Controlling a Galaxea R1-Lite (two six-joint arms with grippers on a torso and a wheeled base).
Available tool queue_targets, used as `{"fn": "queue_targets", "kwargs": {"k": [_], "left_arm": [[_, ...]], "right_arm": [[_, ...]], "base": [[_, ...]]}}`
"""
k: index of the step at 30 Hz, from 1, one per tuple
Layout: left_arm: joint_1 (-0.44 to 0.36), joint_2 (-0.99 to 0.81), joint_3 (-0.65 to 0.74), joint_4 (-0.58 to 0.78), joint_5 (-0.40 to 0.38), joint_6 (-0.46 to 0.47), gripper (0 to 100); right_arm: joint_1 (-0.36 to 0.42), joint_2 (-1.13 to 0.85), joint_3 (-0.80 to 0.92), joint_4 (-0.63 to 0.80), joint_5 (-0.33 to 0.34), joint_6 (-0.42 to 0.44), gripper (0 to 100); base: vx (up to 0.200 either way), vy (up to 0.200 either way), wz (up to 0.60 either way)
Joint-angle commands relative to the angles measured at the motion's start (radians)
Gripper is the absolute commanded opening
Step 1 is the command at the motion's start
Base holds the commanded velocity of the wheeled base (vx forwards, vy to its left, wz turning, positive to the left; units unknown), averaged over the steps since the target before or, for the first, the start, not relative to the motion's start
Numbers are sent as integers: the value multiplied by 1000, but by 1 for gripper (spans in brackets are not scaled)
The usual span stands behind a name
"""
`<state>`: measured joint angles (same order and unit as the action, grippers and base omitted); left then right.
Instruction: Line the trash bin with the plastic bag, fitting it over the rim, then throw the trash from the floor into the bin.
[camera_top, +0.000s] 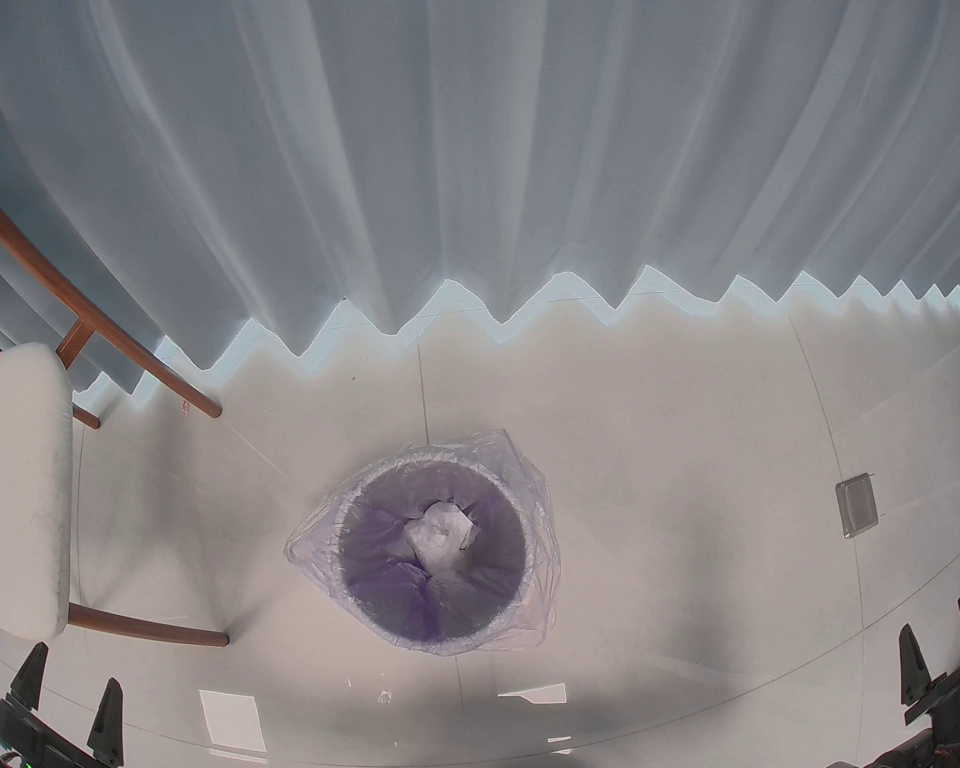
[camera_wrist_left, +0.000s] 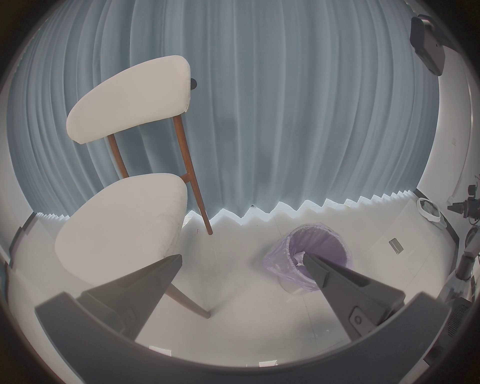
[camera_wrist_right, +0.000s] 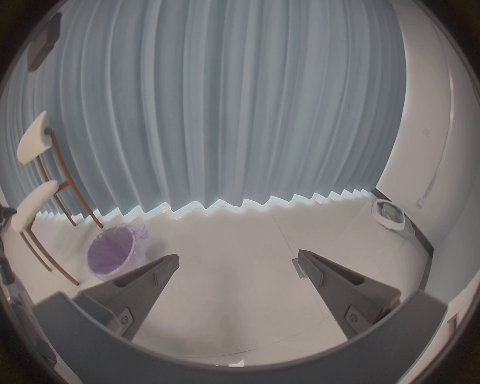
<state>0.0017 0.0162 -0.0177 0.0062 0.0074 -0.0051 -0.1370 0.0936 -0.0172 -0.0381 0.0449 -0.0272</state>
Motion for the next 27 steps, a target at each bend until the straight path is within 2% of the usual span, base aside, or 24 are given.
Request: {"fn": "queue_targets", "kwargs": {"k": [1, 4, 5, 7, 11, 15, 27], "left_arm": [[0, -16, 15, 0, 0, 1, 100], [0, -16, 15, 0, 0, 1, 100], [0, -16, 16, 0, 0, 1, 100], [0, -16, 15, 0, 0, 1, 100], [0, -16, 15, 0, 0, 1, 100], [0, -16, 15, 0, 0, -1, 100], [0, -16, 15, 0, 0, -1, 100]], "right_arm": [[223, 5, 17, 4, 13, -23, 100], [220, 5, 17, 30, -39, 3, 100], [218, 5, 17, 38, -89, 38, 100], [217, 6, 17, 33, -140, 78, 100], [192, -2, 17, 37, -114, 29, 100], [192, -3, 17, 37, -88, 26, 100], [192, -3, 17, 37, -88, 21, 100]], "base": [[0, 0, 0], [0, 0, 0], [0, 0, 0], [0, 0, 0], [0, 0, 0], [0, 0, 0], [0, 200, 0]]}}
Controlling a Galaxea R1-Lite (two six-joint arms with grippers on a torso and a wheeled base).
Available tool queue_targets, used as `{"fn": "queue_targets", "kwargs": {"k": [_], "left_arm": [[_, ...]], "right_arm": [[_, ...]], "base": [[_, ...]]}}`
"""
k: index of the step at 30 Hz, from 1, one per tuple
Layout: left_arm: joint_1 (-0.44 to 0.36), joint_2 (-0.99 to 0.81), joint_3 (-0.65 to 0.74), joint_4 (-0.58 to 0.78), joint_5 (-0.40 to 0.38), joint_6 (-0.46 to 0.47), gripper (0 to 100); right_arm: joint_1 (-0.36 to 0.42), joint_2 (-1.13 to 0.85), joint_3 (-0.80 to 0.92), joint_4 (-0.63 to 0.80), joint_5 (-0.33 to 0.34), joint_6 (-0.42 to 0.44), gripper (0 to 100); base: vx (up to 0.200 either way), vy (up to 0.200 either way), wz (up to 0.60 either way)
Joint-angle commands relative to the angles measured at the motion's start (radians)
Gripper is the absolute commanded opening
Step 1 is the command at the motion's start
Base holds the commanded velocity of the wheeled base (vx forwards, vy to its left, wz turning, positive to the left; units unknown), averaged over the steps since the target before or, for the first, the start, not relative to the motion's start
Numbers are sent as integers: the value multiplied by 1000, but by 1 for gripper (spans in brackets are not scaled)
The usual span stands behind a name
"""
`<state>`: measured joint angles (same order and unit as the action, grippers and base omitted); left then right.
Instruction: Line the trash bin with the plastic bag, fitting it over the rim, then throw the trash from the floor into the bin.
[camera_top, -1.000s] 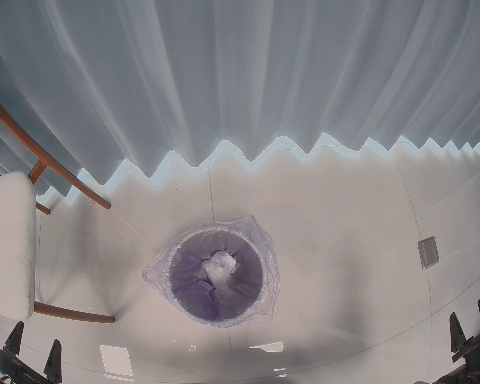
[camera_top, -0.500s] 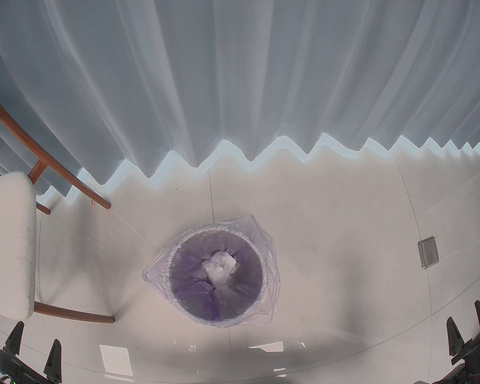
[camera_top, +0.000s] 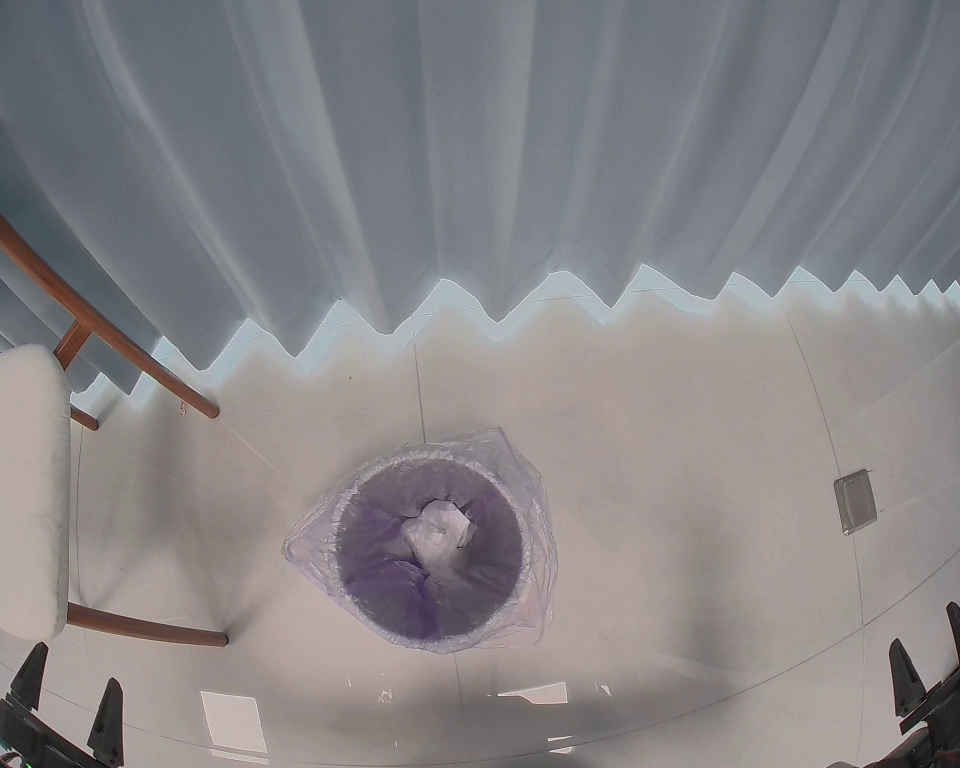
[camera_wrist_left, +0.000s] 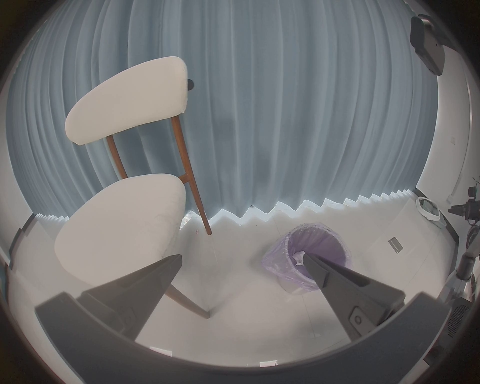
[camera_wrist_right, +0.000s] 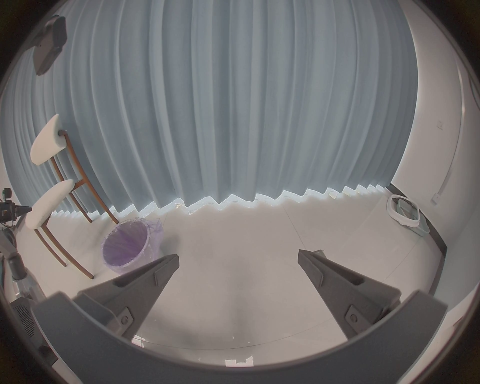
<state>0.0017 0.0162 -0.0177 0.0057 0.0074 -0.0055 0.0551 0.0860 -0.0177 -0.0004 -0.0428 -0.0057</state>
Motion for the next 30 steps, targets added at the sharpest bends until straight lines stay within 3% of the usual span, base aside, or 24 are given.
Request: {"fn": "queue_targets", "kwargs": {"k": [1, 12, 17, 30], "left_arm": [[0, -16, 15, 0, 0, -1, 100], [0, -16, 15, 0, -1, 1, 100], [0, -16, 15, 0, -1, 2, 100], [0, -16, 15, 0, -1, 2, 100]], "right_arm": [[0, 5, 18, -1, 0, 0, 100], [0, 5, 18, -1, 0, 0, 100], [0, 5, 18, -1, 0, 0, 100], [0, 6, 18, -1, -2, 0, 100]], "base": [[0, 200, 0], [0, 200, 0], [0, 0, 0], [0, 0, 600]]}}
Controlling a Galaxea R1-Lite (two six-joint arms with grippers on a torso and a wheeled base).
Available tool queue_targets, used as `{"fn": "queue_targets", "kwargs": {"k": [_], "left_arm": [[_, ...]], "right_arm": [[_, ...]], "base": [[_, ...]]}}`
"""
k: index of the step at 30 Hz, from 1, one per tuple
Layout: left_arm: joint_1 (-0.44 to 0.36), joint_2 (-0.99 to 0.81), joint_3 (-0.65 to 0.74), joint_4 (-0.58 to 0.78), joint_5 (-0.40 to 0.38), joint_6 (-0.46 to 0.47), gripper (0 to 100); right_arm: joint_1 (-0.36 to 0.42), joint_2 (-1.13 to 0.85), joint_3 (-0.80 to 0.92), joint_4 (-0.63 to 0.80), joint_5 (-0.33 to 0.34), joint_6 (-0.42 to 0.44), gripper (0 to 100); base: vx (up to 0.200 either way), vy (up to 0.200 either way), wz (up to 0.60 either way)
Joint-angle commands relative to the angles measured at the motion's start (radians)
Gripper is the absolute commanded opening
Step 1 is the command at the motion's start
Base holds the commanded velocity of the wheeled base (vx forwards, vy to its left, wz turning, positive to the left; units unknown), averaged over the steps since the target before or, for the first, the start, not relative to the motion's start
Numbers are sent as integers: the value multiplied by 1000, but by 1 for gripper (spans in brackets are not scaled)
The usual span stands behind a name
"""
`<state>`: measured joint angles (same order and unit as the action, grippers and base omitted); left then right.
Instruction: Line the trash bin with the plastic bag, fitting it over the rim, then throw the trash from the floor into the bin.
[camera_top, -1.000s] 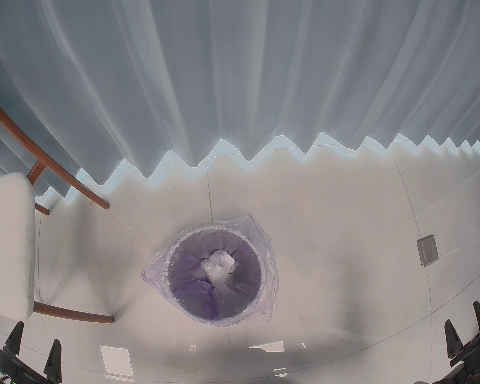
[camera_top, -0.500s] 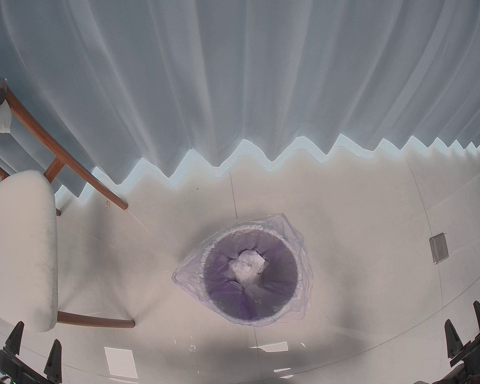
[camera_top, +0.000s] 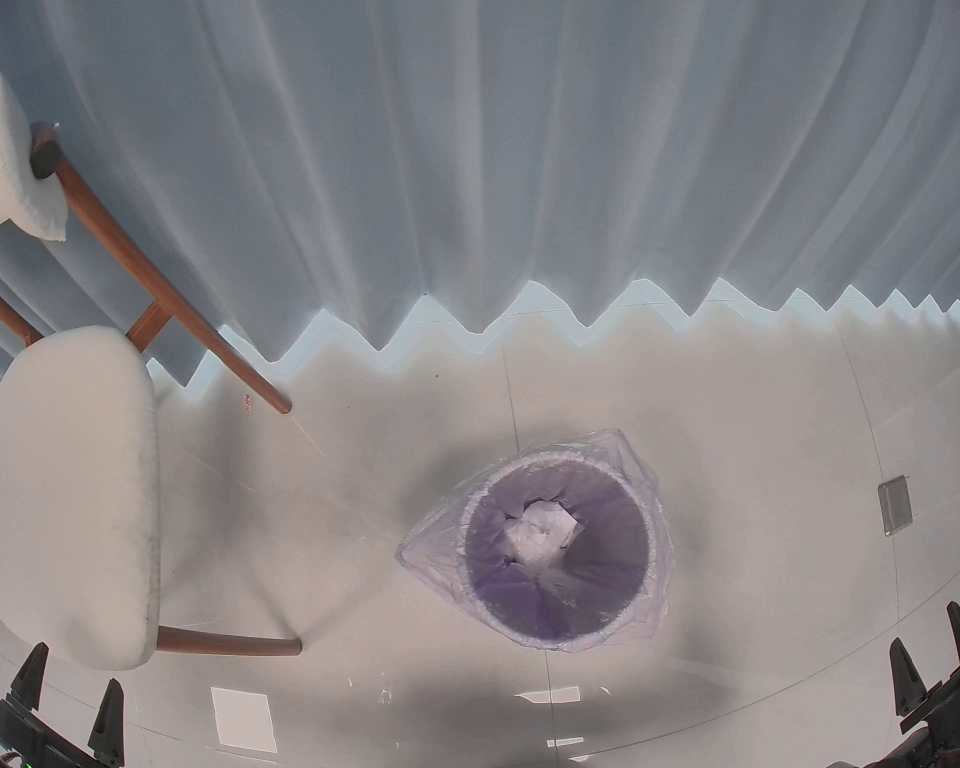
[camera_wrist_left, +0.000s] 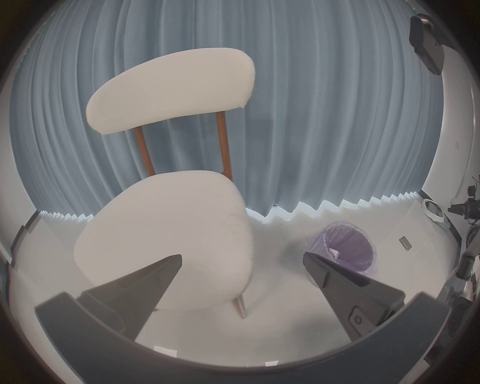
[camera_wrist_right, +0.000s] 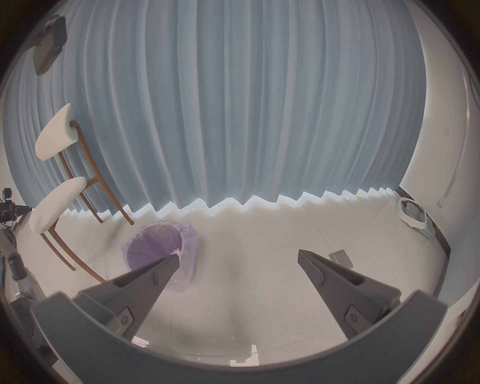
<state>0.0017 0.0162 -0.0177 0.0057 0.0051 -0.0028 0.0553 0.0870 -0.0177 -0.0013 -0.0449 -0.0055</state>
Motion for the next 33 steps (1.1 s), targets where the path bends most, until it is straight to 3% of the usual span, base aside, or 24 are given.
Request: {"fn": "queue_targets", "kwargs": {"k": [1, 8, 17, 33], "left_arm": [[0, -16, 15, 0, 1, 0, 100], [0, -16, 15, 0, 1, 0, 100], [0, -16, 15, 0, 1, -2, 100], [0, -16, 15, 0, 1, -2, 100]], "right_arm": [[0, 5, 18, 0, 0, -1, 100], [0, 3, 18, 0, 0, -1, 100], [0, 3, 18, 0, 2, -1, 100], [0, 3, 18, 0, 3, -1, 100]], "base": [[0, 0, 600], [0, 0, 600], [0, 0, 0], [0, 0, -600]]}}
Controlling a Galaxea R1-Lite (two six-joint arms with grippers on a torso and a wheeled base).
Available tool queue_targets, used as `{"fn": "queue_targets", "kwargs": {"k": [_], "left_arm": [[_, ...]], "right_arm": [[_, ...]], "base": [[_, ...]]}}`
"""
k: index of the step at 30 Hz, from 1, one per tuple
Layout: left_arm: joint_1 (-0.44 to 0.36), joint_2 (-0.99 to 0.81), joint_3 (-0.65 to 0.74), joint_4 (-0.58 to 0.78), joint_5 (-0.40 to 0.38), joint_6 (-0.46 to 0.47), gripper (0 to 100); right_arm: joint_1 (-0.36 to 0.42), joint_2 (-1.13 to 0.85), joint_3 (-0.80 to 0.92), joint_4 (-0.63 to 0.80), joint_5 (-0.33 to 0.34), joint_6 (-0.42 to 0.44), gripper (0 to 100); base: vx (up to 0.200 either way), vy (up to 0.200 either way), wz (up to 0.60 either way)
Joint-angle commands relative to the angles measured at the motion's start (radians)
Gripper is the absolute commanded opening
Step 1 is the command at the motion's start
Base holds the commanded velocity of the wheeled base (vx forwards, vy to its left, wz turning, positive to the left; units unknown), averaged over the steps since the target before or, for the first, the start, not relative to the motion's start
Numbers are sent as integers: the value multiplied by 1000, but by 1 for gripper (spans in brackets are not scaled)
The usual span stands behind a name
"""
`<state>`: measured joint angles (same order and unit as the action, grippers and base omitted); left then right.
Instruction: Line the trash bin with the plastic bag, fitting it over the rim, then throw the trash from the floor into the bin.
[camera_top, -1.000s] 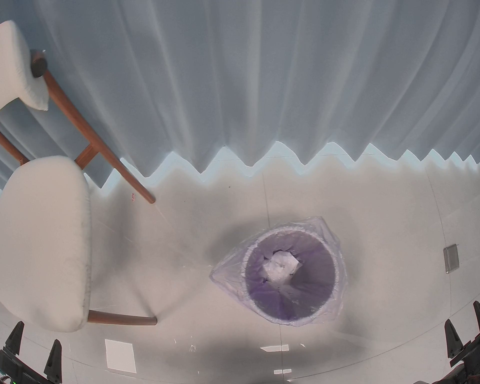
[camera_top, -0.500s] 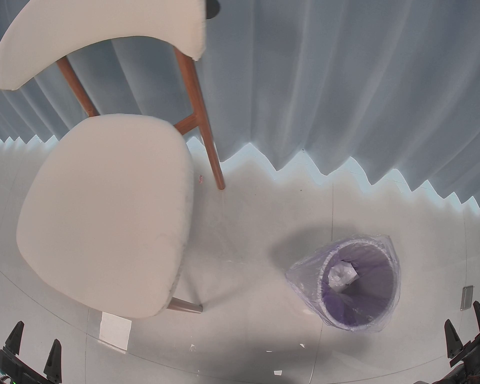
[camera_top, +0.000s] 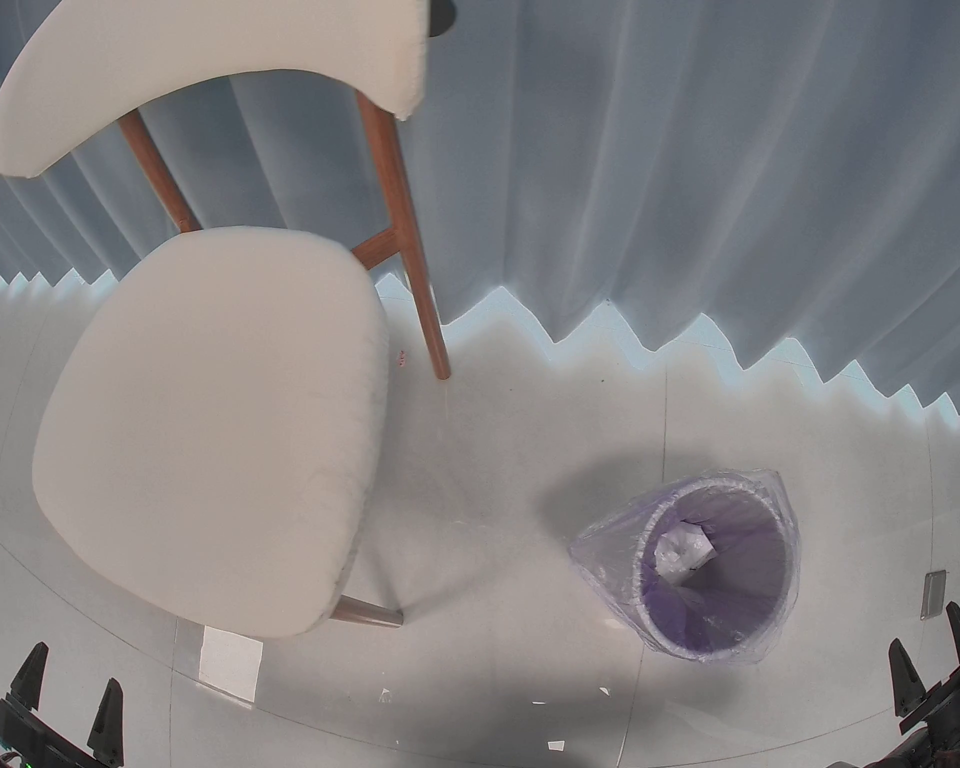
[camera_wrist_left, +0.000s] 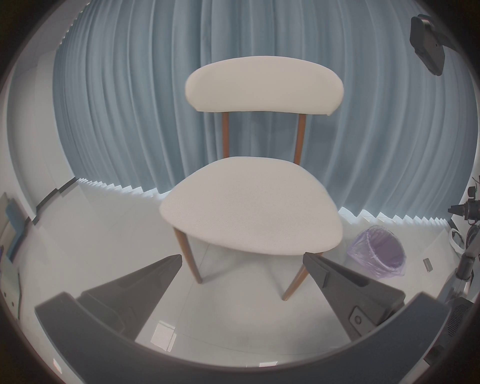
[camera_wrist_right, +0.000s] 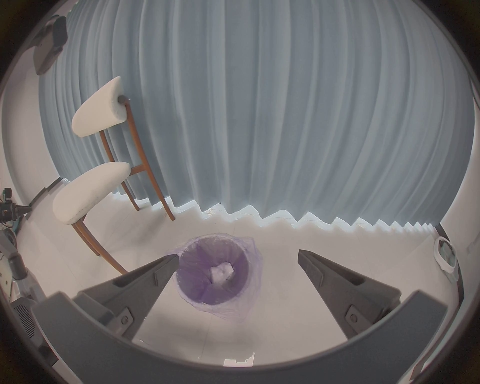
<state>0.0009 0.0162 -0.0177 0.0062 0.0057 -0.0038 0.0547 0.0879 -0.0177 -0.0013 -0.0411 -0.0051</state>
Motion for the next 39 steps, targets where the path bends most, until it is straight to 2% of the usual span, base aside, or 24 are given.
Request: {"fn": "queue_targets", "kwargs": {"k": [1, 12, 30, 39], "left_arm": [[1, -16, 15, 0, 0, -1, 100], [1, -16, 15, 0, 0, -1, 100], [1, -16, 15, 0, 0, 1, 100], [1, -16, 15, 0, 0, -1, 100]], "right_arm": [[1, 3, 18, 0, 1, -1, 100], [1, 3, 18, 0, 0, 1, 100], [1, 3, 18, 0, 0, 1, 100], [1, 3, 18, 0, -3, -1, 100]], "base": [[0, 0, -600], [0, 0, -55], [-200, 0, 0], [0, 0, 0]]}}
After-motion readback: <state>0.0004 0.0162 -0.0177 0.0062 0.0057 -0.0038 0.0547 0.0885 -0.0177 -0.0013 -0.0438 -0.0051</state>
